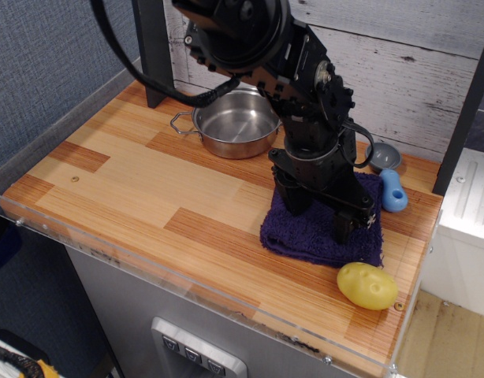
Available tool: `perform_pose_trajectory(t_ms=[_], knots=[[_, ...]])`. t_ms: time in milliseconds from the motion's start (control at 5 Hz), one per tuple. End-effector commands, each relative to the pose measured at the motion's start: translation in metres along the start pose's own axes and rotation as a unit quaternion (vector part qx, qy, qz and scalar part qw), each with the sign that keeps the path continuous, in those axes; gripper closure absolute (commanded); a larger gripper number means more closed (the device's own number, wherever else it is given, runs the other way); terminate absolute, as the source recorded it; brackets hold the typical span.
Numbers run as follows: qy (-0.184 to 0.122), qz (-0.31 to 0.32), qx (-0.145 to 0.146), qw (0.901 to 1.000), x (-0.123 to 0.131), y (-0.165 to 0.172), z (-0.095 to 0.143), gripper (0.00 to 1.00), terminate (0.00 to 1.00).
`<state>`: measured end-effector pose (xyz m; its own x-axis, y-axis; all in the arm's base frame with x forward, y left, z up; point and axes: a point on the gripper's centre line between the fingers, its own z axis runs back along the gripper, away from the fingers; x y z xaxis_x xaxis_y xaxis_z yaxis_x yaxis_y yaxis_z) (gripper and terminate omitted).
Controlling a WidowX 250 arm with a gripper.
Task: Move the purple cloth and place it on the left bottom of the table.
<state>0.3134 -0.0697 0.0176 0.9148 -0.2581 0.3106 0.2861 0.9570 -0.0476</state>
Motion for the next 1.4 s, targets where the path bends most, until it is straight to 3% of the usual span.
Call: perform_pose_trajectory(t_ms=[0,600,1200], knots=[[0.032,0.005,0.031,0.999,-0.018,0.01,0.017,0.0,0.0],[0.058,0.037,0.078,0.9946,-0.068,0.029,0.039,0.0,0.0],[0.065,0.088,0.107,0.9881,-0.083,0.074,0.027,0.0,0.0]])
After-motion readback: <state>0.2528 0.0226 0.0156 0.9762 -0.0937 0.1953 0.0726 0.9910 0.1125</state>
